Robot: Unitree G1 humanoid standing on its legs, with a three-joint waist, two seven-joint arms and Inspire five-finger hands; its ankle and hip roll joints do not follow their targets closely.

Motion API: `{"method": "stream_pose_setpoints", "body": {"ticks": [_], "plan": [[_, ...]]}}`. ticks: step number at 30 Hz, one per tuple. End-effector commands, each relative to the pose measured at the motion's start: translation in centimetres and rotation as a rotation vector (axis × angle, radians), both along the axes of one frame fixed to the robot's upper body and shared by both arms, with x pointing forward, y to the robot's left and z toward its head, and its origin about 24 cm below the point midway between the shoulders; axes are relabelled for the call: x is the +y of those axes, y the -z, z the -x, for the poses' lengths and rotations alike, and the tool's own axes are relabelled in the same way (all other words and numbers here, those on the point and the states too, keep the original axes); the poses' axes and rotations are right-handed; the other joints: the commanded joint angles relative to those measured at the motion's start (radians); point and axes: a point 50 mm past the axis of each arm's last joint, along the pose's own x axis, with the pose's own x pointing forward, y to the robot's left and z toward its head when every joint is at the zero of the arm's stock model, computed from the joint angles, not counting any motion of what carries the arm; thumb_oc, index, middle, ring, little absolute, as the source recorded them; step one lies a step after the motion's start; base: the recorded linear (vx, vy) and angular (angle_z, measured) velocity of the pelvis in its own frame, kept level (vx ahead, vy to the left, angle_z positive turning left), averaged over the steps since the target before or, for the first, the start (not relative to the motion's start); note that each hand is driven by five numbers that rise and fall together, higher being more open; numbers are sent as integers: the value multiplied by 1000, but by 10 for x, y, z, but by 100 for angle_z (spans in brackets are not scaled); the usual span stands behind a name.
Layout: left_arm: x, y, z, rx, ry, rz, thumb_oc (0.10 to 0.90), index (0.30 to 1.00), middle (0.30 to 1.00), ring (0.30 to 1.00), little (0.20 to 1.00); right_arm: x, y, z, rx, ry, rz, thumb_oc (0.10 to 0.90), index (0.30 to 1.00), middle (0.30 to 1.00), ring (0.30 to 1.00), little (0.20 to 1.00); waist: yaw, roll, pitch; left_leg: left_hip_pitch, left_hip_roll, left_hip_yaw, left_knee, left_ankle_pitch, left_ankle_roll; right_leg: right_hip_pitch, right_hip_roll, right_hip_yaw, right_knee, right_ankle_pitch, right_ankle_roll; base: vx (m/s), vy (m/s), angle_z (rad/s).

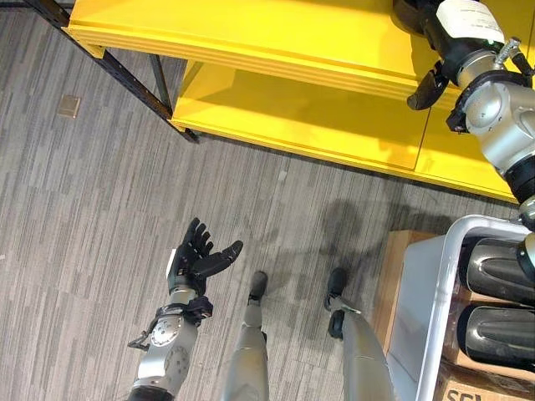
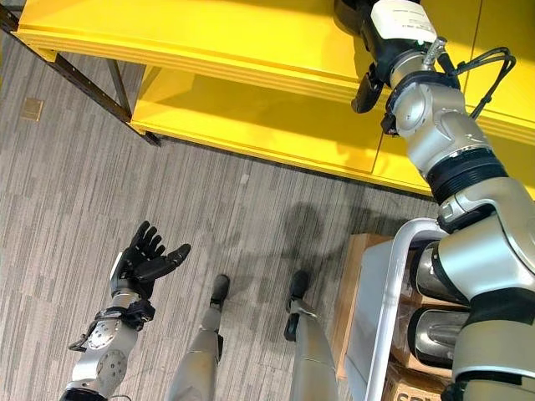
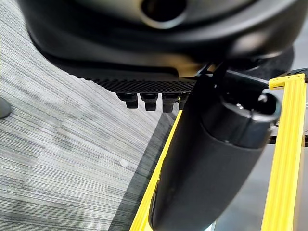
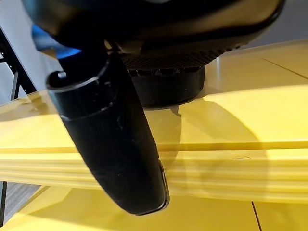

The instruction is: Move parts from the plastic box to the shelf.

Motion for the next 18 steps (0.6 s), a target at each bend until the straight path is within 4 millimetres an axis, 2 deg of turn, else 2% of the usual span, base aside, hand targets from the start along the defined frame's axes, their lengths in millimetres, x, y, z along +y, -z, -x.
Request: {"method": "stream_pose_setpoints", "body": {"ticks": [1, 9, 13, 18], "plan": [[6, -42, -6, -206, 34, -63, 900, 1000, 1000, 1000, 1000, -7, -54, 14, -169, 49, 5, 900, 1000, 1000, 1000, 1000, 25, 13, -20, 196, 114, 16, -15, 143, -32, 14, -77, 80, -76, 63, 154, 0, 0, 0], [5, -41, -6, -203, 35, -63, 900, 1000, 1000, 1000, 1000, -7, -54, 14, -168, 46, 10, 900, 1000, 1000, 1000, 1000, 21, 13, -19, 198, 113, 16, -15, 142, -31, 8, -78, 85, -69, 61, 153, 0, 0, 0], [5, -39, -7, -193, 37, -67, 900, 1000, 1000, 1000, 1000, -3, -49, 13, -154, 26, 13, 900, 1000, 1000, 1000, 1000, 14, 10, -17, 209, 112, 19, -15, 135, -27, 19, -79, 84, -71, 60, 153, 0, 0, 0], [7, -39, -8, -184, 44, -78, 900, 1000, 1000, 1000, 1000, -4, -39, 14, -129, 13, 33, 900, 1000, 1000, 1000, 1000, 5, -7, -23, 246, 108, 20, -15, 106, -19, 62, -87, 76, -73, 58, 157, 2, -1, 3]]}}
